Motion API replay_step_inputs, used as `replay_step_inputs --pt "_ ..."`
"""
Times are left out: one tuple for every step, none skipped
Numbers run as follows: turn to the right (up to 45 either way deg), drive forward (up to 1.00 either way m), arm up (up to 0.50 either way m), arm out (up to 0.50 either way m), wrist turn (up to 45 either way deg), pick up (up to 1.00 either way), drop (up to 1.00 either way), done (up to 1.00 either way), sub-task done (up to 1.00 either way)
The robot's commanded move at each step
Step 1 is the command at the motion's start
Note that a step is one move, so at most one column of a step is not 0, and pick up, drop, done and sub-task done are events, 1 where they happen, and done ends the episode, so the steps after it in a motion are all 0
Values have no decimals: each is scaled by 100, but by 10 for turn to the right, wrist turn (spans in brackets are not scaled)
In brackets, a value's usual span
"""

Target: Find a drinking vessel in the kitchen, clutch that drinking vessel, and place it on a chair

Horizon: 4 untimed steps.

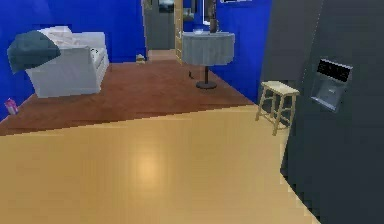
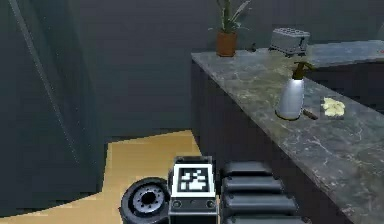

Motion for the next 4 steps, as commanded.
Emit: replay_step_inputs --pt "-60 0 0 0 0 0 0 0 0" --pt "0 100 0 0 0 0 0 0 0" --pt "-30 0 0 0 0 0 0 0 0" --pt "0 100 0 0 0 0 0 0 0"
